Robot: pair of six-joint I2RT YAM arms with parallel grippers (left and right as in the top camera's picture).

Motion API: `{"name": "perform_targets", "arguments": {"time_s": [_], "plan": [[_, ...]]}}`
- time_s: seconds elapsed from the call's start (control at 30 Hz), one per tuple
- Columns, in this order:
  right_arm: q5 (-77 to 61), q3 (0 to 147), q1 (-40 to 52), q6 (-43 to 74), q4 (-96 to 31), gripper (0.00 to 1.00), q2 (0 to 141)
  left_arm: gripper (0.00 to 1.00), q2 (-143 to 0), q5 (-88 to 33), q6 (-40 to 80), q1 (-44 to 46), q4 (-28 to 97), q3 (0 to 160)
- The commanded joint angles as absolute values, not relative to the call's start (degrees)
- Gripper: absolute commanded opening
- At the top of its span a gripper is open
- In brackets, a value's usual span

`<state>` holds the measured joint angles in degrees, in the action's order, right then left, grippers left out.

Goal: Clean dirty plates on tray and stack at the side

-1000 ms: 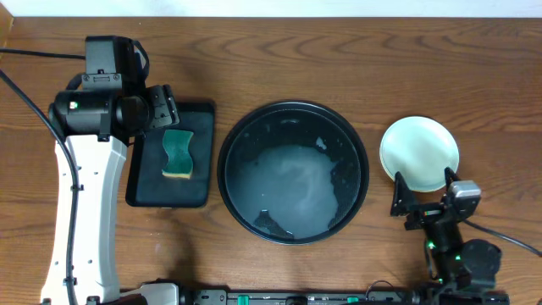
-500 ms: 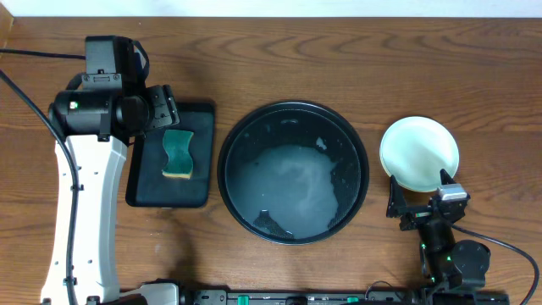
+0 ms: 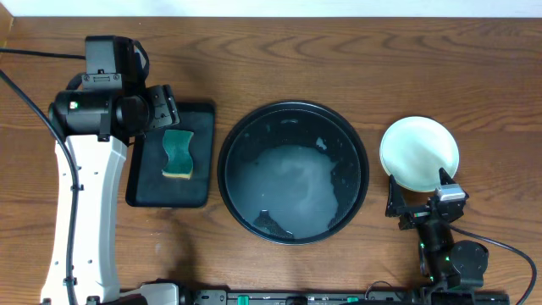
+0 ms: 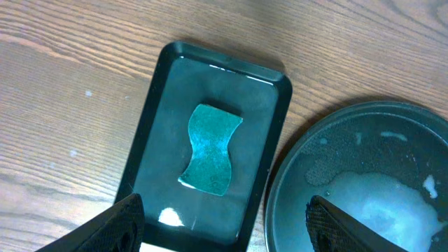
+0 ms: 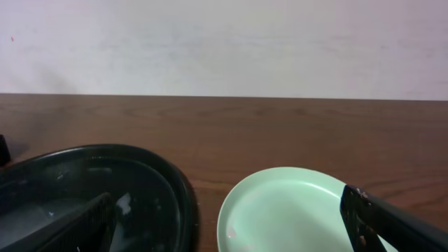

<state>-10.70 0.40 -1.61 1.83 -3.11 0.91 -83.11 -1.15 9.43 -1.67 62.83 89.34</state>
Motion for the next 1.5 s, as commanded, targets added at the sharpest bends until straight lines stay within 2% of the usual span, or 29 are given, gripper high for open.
{"name": "perform_targets", "arguments": {"time_s": [0.0,0.93,1.1,1.23,1.47], "plan": [[-11.0,0.3,-1.1,0.8,-3.4,0.99,1.0,0.75,-83.1,-0.9,10.1,-1.9,62.9,89.8],[-11.0,0.3,-1.1,0.8,-3.4,0.99,1.0,0.74,-83.1,-0.9,10.1,-1.9,62.9,89.7],[-11.0,0.3,-1.1,0.8,-3.4,0.99,1.0,0.74,-79.0,0.0,9.9,-1.9,61.7,89.0],[-11.0,0.3,-1.1,0.8,-3.4,0.99,1.0,0.74,-70.8,0.0,9.9,-1.9,51.9,83.4],[-11.0,0.3,-1.1,0.8,-3.4,0.99,1.0,0.74,-49.3,-0.1,5.7,-1.9,21.8,59.0]]}}
